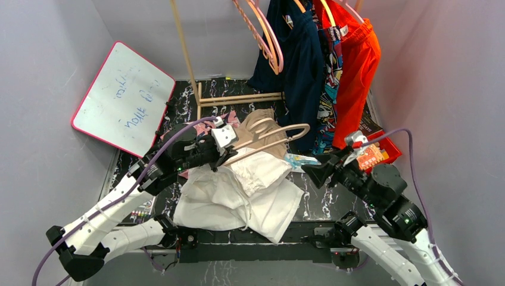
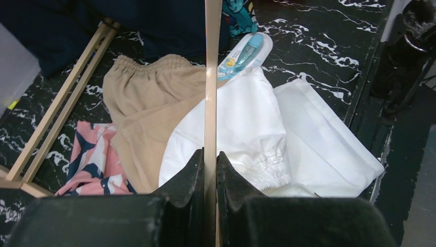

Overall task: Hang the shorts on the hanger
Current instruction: Hang the shorts on the hanger.

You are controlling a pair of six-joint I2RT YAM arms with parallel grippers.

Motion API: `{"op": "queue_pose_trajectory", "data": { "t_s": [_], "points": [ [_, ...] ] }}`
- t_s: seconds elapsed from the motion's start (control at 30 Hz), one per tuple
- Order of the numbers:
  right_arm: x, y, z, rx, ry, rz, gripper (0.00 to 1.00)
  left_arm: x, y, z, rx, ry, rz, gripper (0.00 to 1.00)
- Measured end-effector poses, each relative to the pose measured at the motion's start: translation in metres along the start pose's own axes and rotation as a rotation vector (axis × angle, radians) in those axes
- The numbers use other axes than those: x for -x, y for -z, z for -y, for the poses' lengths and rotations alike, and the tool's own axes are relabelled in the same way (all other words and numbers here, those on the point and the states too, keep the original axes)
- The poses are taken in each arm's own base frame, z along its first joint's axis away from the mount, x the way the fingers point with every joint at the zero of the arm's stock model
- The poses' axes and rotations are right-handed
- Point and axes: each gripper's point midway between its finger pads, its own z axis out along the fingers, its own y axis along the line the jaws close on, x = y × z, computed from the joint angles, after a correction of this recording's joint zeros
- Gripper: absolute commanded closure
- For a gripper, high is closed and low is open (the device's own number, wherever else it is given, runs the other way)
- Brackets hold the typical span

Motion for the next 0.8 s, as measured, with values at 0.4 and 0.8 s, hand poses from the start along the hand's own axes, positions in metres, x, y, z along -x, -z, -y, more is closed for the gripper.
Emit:
{"op": "queue_pose_trajectory", "data": {
  "t_s": [0.4,0.8],
  "points": [
    [-0.1,-0.066,-0.012,0.074,-0.258,-0.376,0.44,-0.019,0.009,-0.017,0.137,0.055,-0.047,1.0],
    [-0.183,-0.087,-0.084,0.078,-0.117,-0.484,0.28,-0.02,0.007,-0.025,0.191,0.077,-0.022,1.0]
  ]
}}
